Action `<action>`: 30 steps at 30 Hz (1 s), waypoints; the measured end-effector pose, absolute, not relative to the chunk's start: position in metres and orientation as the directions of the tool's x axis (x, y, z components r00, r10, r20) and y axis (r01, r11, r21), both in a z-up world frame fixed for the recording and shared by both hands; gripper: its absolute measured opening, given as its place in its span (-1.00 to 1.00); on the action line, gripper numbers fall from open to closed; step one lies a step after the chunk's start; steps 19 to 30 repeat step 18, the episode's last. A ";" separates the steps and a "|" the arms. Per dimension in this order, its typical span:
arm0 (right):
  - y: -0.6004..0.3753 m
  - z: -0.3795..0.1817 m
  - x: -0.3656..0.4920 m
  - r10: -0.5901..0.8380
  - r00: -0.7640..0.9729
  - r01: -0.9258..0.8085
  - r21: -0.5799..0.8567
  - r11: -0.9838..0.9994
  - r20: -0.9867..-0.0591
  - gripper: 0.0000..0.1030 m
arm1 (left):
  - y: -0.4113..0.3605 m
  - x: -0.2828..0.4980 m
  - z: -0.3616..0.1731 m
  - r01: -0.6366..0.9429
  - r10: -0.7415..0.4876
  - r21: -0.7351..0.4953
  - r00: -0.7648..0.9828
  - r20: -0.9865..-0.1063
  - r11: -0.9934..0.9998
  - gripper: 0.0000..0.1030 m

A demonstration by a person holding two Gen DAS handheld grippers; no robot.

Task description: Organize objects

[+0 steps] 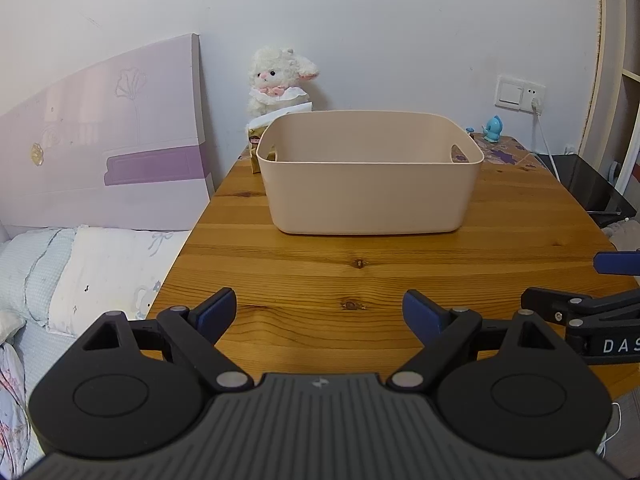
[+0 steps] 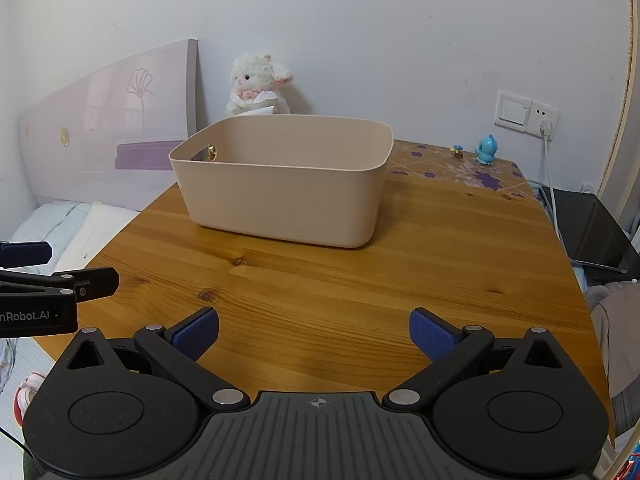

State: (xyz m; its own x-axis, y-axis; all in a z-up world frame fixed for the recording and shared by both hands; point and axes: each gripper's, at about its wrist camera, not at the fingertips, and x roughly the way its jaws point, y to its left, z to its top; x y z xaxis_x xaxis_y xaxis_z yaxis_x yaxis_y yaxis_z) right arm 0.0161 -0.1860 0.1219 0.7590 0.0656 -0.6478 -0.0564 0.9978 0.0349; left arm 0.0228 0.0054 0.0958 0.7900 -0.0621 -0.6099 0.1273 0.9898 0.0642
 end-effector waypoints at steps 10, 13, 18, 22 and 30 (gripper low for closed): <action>-0.186 0.113 0.022 0.041 0.741 -0.035 0.022 0.999 -0.671 1.00 | 0.009 0.026 0.090 0.133 -0.066 0.061 0.780 -0.622 0.989 0.76; -0.183 0.111 0.024 0.038 0.735 -0.037 0.016 0.999 -0.677 1.00 | 0.013 0.028 0.088 0.127 -0.064 0.056 0.779 -0.624 0.990 0.77; -0.178 0.107 0.028 0.028 0.727 -0.034 0.004 0.999 -0.686 1.00 | 0.019 0.032 0.083 0.122 -0.068 0.043 0.775 -0.628 0.992 0.77; -0.178 0.107 0.028 0.028 0.727 -0.034 0.004 0.999 -0.686 1.00 | 0.019 0.032 0.083 0.122 -0.068 0.043 0.775 -0.628 0.992 0.77; -0.178 0.107 0.028 0.028 0.727 -0.034 0.004 0.999 -0.686 1.00 | 0.019 0.032 0.083 0.122 -0.068 0.043 0.775 -0.628 0.992 0.77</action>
